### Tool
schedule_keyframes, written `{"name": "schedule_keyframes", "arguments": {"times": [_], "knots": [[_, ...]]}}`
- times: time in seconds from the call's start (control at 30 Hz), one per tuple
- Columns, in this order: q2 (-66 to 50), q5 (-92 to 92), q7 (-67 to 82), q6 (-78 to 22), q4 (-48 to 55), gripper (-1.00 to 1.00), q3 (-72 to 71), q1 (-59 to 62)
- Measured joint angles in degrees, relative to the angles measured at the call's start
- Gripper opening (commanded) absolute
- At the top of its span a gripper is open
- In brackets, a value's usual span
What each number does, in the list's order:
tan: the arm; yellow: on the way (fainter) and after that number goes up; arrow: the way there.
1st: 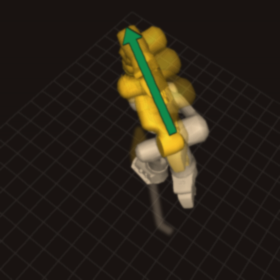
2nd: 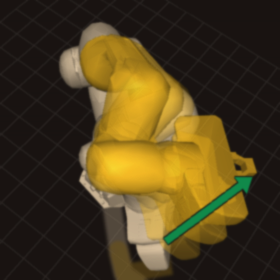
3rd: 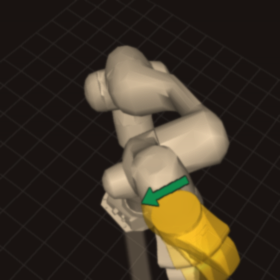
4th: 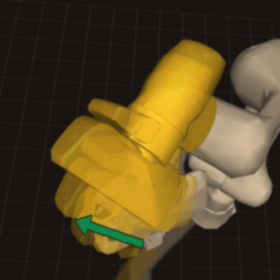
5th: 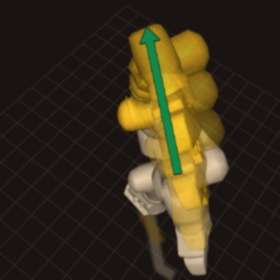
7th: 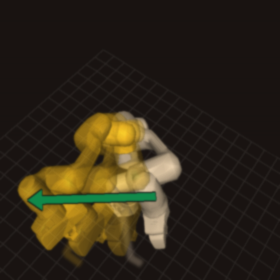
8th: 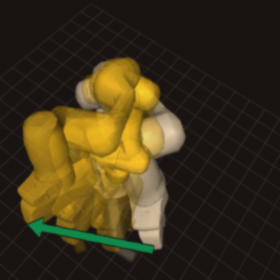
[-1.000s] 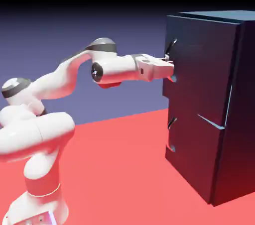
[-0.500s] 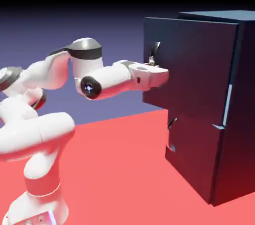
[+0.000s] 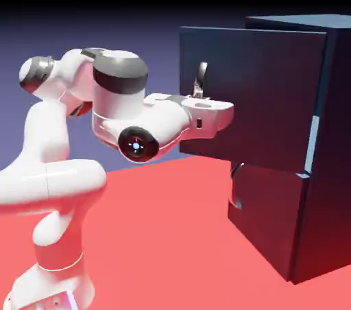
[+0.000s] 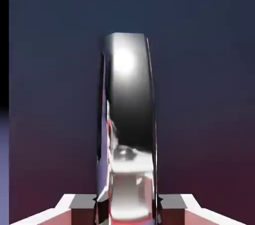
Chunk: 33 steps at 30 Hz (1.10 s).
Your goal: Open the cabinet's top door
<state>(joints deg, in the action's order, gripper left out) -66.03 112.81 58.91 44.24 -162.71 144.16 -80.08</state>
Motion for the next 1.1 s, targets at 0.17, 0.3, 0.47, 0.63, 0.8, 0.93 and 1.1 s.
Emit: {"name": "schedule_keyframes", "arguments": {"times": [0.17, 0.3, 0.47, 0.63, 0.8, 0.93, 1.1], "knots": [[10.38, -11.66, 10.65, -9.39, 7.68, -1.0, -2.35, 9.31], [18.69, -21.28, 19.08, -13.32, 14.98, -1.0, -5.85, 15.39], [29.07, -32.07, 27.03, -14.32, 24.15, -1.0, -11.05, 20.8], [39.46, -40.71, 31.0, -12.76, 32.56, -1.0, -16.7, 24.56], [49.84, -47.49, 31.26, -9.82, 39.64, -1.0, -22.38, 27.07], [58.15, -51.99, 29.41, -6.84, 44.15, -1.0, -26.04, 27.57], [68.54, -57.15, 25.6, -3.14, 49.05, -1.0, -28.02, 25.08]]}}
